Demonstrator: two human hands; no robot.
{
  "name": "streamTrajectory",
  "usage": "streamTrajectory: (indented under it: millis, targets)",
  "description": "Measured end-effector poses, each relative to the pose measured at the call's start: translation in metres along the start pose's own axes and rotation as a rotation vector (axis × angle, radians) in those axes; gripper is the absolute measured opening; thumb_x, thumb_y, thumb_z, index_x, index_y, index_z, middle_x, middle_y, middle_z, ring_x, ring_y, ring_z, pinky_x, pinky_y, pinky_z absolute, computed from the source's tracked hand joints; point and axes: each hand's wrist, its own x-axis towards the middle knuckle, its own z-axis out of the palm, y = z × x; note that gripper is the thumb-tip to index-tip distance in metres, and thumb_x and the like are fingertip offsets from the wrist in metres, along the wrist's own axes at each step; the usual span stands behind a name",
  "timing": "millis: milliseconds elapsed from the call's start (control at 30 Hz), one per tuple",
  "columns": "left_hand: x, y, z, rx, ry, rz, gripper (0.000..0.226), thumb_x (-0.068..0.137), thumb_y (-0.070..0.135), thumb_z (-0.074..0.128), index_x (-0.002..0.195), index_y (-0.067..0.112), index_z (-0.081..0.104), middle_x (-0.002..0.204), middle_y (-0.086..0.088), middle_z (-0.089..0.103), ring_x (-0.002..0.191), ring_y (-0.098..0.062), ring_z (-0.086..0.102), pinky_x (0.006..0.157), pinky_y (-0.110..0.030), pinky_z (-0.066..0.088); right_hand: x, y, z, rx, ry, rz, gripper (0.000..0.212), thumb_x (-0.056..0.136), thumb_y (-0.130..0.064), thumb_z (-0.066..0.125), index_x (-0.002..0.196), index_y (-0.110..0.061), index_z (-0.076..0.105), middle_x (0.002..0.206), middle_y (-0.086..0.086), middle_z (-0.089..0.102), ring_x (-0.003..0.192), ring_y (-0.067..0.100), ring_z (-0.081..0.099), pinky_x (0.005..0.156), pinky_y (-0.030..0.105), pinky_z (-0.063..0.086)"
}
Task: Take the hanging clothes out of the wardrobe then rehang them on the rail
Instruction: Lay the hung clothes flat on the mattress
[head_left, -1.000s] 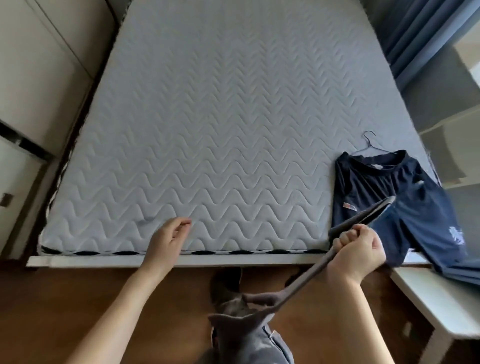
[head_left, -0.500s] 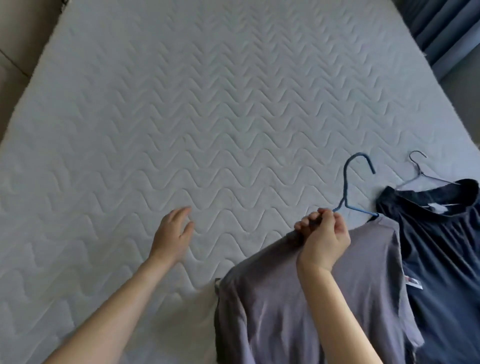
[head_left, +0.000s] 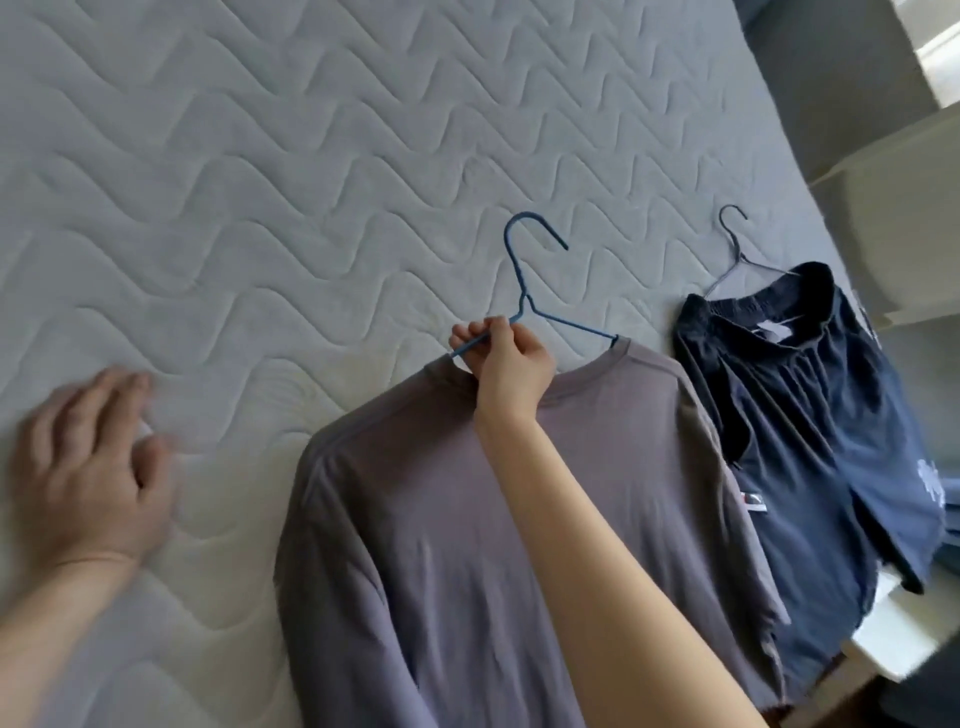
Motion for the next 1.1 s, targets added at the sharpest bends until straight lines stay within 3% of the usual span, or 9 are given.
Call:
streamTrajectory:
  millis: [100,467,567,667,800,867,933,1000,1100]
  targets:
    - [0.001,0.048,-0.030,0.069,0.123,-0.051,0.054,0.087,0.023,0.047,0.139,0.012,0.054,0.144,-0.013,0.050,0.130,-0.041,0.045,0.114,-0.045,0.029,0.012,0.004,0.030,-0.039,-0.018,0.015,0.018,0.097,-0.005,0.048,0.084,0.003,0.058,0.076,0.022,0.058,0.068,0.029,0.068,0.065,0.034,0.060]
    - [0.003,0.037,-0.021,0.162,0.153,0.003,0.052,0.090,0.027,0.039,0.136,0.009,0.058,0.143,-0.014,0.053,0.127,-0.043,0.047,0.110,-0.052,0.034,0.071,0.010,0.074,-0.256,0.059,0.053,0.023,0.099,-0.007,0.045,0.085,0.005,0.058,0.072,0.013,0.063,0.058,0.023,0.067,0.049,0.026,0.056]
    - [0.003,0.037,-0.019,0.171,0.159,-0.002,0.052,0.090,0.026,0.040,0.136,0.010,0.058,0.143,-0.014,0.053,0.128,-0.043,0.046,0.111,-0.051,0.034,0.082,0.007,0.073,-0.760,0.078,-0.171,0.026,0.096,-0.010,0.045,0.078,0.000,0.060,0.069,0.010,0.060,0.060,0.018,0.059,0.059,0.027,0.045]
    - [0.002,0.035,-0.018,0.195,0.156,0.003,0.052,0.089,0.026,0.042,0.136,0.013,0.059,0.143,-0.013,0.053,0.129,-0.041,0.045,0.111,-0.050,0.034,0.088,-0.002,0.074,-1.267,0.016,-0.302,0.028,0.095,-0.010,0.040,0.102,0.003,0.064,0.095,0.017,0.065,0.089,0.031,0.061,0.069,0.029,0.037]
    - [0.002,0.033,-0.015,0.184,0.167,-0.014,0.054,0.086,0.026,0.046,0.137,0.015,0.058,0.143,-0.012,0.053,0.129,-0.040,0.045,0.112,-0.048,0.033,0.086,-0.013,0.070,-1.528,-0.104,-0.289,0.036,0.098,-0.011,0.034,0.118,0.004,0.060,0.121,0.023,0.062,0.111,0.037,0.059,0.083,0.033,0.044]
    - [0.001,0.035,-0.020,0.186,0.158,-0.027,0.055,0.084,0.026,0.048,0.137,0.016,0.058,0.142,-0.012,0.053,0.128,-0.040,0.046,0.111,-0.048,0.033,0.078,-0.022,0.067,-1.527,-0.213,-0.229,0.038,0.101,-0.013,0.031,0.120,0.005,0.058,0.123,0.025,0.059,0.114,0.039,0.056,0.091,0.039,0.045]
    - [0.004,0.039,-0.028,0.198,0.075,-0.054,0.056,0.082,0.028,0.048,0.137,0.017,0.058,0.143,-0.011,0.053,0.127,-0.039,0.046,0.110,-0.047,0.033,0.064,-0.031,0.059,-1.352,-0.212,-0.160,0.041,0.101,-0.026,0.033,0.108,0.002,0.062,0.115,0.024,0.063,0.106,0.039,0.059,0.090,0.043,0.048]
    - [0.010,0.043,-0.043,0.158,-0.092,-0.099,0.061,0.079,0.035,0.043,0.135,0.016,0.059,0.143,-0.011,0.053,0.128,-0.037,0.047,0.109,-0.046,0.034,0.030,-0.040,0.050,-0.959,-0.182,-0.056,0.037,0.098,-0.032,0.039,0.093,-0.002,0.060,0.098,0.020,0.067,0.084,0.035,0.064,0.073,0.042,0.054]
    - [0.025,0.066,-0.103,-0.241,-0.350,-0.300,0.061,0.083,0.042,0.043,0.129,0.007,0.062,0.134,-0.015,0.059,0.124,-0.033,0.054,0.103,-0.036,0.038,-0.050,-0.064,0.037,-0.569,-0.282,-0.015,0.028,0.100,-0.025,0.044,0.091,-0.005,0.061,0.083,0.009,0.062,0.070,0.022,0.058,0.061,0.032,0.048]
